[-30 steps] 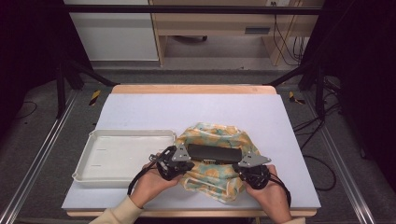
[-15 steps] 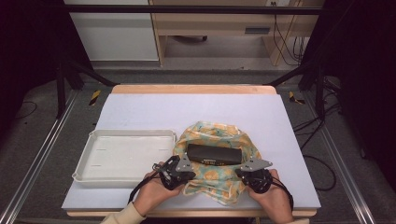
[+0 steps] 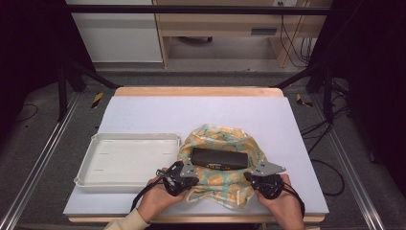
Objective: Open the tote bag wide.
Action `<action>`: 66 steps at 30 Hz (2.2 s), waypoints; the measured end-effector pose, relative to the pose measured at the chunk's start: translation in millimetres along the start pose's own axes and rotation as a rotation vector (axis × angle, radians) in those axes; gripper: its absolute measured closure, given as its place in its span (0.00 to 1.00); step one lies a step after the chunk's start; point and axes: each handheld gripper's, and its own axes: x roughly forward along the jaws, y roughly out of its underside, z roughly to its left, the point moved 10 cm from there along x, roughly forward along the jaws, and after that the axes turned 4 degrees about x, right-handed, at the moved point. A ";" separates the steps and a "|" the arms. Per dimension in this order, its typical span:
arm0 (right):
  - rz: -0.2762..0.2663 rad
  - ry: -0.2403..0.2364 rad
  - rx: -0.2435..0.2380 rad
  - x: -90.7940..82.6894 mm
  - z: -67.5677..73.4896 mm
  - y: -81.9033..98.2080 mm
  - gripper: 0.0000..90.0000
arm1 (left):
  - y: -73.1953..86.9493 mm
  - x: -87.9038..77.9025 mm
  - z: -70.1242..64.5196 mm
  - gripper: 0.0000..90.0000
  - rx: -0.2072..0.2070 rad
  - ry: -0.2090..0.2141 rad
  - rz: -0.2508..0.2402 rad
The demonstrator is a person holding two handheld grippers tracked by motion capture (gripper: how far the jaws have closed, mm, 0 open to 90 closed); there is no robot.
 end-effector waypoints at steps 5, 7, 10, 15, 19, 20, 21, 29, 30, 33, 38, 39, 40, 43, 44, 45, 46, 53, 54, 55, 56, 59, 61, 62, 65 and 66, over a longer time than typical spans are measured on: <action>-0.079 0.075 0.025 -11.7 -19.3 -23.4 1.00 | -0.4 0.7 -0.8 1.00 -0.002 0.004 -0.003; -0.108 0.109 0.039 -13.6 -30.6 -33.0 1.00 | -0.3 0.8 -0.7 1.00 -0.002 0.003 -0.002; -0.097 0.127 0.056 -5.6 -43.2 -36.1 1.00 | -0.3 1.4 -1.2 1.00 -0.003 0.005 -0.002; -0.016 0.143 0.102 22.4 -64.1 -19.9 1.00 | 0.8 3.1 -1.9 1.00 -0.002 0.009 0.005; 0.048 0.124 0.140 38.9 -75.3 -5.4 1.00 | 1.4 3.9 -3.1 1.00 -0.004 0.016 0.011; 0.054 0.120 0.146 41.9 -78.4 -3.2 1.00 | 1.4 3.9 -3.4 1.00 -0.003 0.015 0.012; 0.061 0.116 0.150 44.1 -81.5 -1.3 1.00 | 1.3 4.2 -4.0 1.00 -0.003 0.016 0.012; 0.071 0.119 0.179 56.2 -98.7 3.8 1.00 | 2.0 6.5 -6.0 1.00 -0.004 0.024 0.014; 0.069 0.121 0.179 56.4 -99.3 3.9 1.00 | 2.2 6.5 -5.8 1.00 -0.006 0.024 0.015; 0.042 0.129 0.173 50.8 -96.7 0.2 1.00 | 2.1 6.7 -5.9 1.00 -0.006 0.024 0.013; -0.059 0.139 0.169 23.9 -85.9 -15.1 1.00 | 2.0 6.7 -6.0 1.00 -0.004 0.023 0.011; -0.075 0.140 0.166 17.5 -82.3 -16.5 1.00 | 2.0 6.8 -5.9 1.00 -0.004 0.023 0.011; -0.093 0.139 0.162 11.1 -77.7 -17.1 1.00 | 2.0 6.9 -6.0 1.00 -0.004 0.022 0.011; -0.115 0.116 0.149 -3.1 -58.0 -11.3 1.00 | 2.0 6.8 -6.0 1.00 -0.005 0.022 0.011; -0.110 0.102 0.149 -5.9 -50.0 -6.4 1.00 | 2.0 6.8 -5.9 1.00 -0.005 0.022 0.011; -0.100 0.082 0.135 -6.3 -42.2 -0.5 1.00 | 1.9 6.9 -5.9 1.00 -0.005 0.022 0.011; -0.075 0.066 0.119 -5.4 -34.5 6.9 1.00 | 2.0 6.8 -5.6 1.00 -0.006 0.021 0.012; 0.060 0.035 0.089 10.3 -22.2 33.0 1.00 | 1.6 6.0 -5.2 1.00 -0.006 0.022 0.008; 0.073 0.032 0.086 11.5 -21.7 34.5 1.00 | 0.7 5.0 -4.8 1.00 -0.010 0.022 0.001; 0.079 0.031 0.079 12.9 -21.1 35.5 1.00 | -0.8 3.8 -4.8 1.00 -0.014 0.026 -0.010; 0.075 0.030 0.075 12.3 -20.7 34.7 1.00 | -2.1 2.0 -4.3 1.00 -0.014 0.026 -0.017; 0.026 0.033 0.073 6.8 -19.0 25.7 1.00 | -7.3 -5.3 -1.7 1.00 -0.021 0.022 -0.043; 0.002 0.038 0.060 3.2 -16.2 19.0 1.00 | -11.5 -11.6 0.4 1.00 -0.022 0.019 -0.061; -0.005 0.040 0.056 1.7 -14.3 16.3 1.00 | -14.6 -15.5 0.6 1.00 -0.029 0.021 -0.076; -0.062 0.031 0.026 -1.4 -3.3 -0.8 1.00 | -21.4 -24.7 2.5 1.00 -0.026 0.022 -0.096; -0.068 0.027 0.021 -0.6 -0.7 -3.6 1.00 | -21.4 -24.7 2.5 1.00 -0.026 0.022 -0.096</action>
